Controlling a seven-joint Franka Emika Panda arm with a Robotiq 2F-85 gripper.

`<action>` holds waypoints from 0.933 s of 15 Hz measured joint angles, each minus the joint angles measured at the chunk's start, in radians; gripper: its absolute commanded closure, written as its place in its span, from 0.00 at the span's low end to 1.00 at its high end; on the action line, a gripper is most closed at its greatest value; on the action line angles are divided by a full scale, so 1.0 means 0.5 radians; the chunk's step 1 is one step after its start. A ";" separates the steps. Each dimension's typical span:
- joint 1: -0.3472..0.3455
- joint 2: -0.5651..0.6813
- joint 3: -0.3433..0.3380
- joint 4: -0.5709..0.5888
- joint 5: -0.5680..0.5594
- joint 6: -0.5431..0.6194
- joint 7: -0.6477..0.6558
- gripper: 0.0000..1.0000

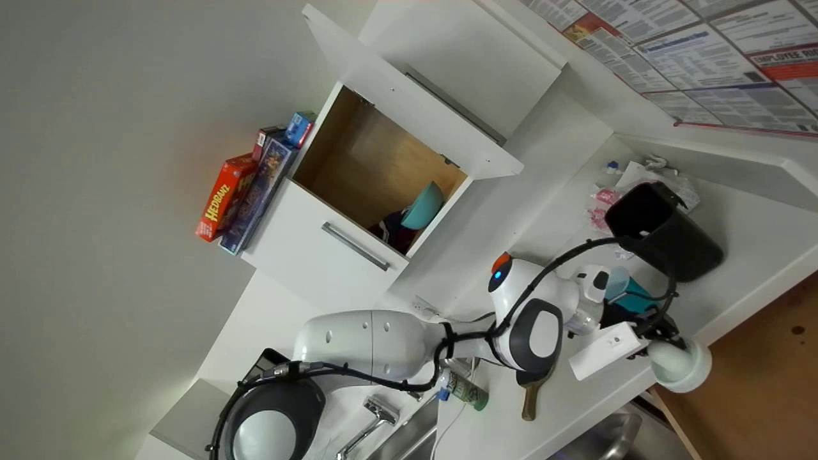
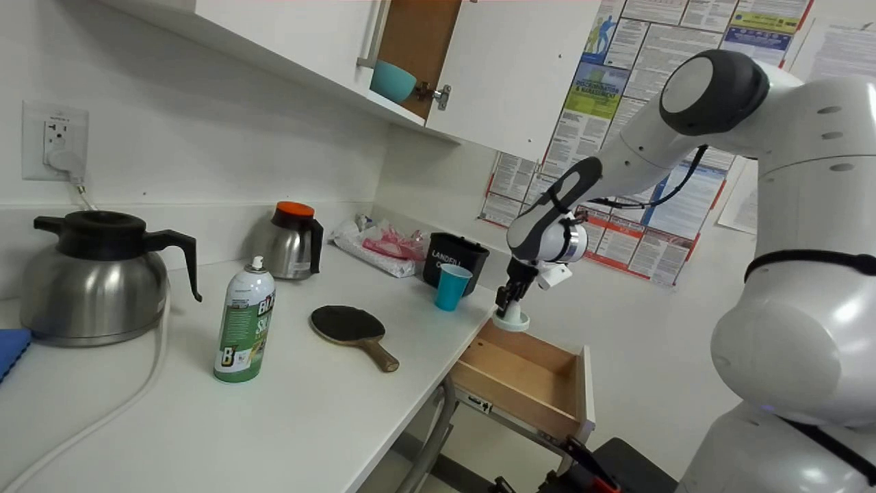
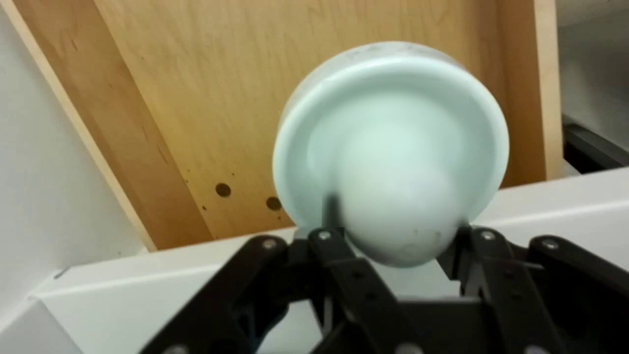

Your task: Move the object from the drawer to the countertop

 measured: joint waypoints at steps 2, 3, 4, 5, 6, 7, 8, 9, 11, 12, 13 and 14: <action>0.005 -0.070 0.096 -0.039 0.045 0.016 -0.015 0.80; 0.011 -0.092 0.147 -0.052 0.075 0.016 -0.030 0.80; 0.022 -0.107 0.194 -0.062 0.114 0.016 -0.053 0.80; 0.035 -0.115 0.238 -0.070 0.144 0.016 -0.080 0.80; 0.053 -0.118 0.275 -0.076 0.169 0.016 -0.103 0.80; 0.071 -0.118 0.308 -0.081 0.191 0.016 -0.128 0.80; 0.086 -0.118 0.339 -0.083 0.211 0.016 -0.155 0.80; 0.099 -0.117 0.370 -0.082 0.240 0.017 -0.187 0.80; 0.115 -0.113 0.428 -0.076 0.300 0.023 -0.257 0.80; 0.121 -0.106 0.452 -0.067 0.326 0.025 -0.292 0.80; 0.132 -0.094 0.464 -0.049 0.342 0.028 -0.318 0.80; 0.146 -0.076 0.470 -0.023 0.346 0.031 -0.327 0.80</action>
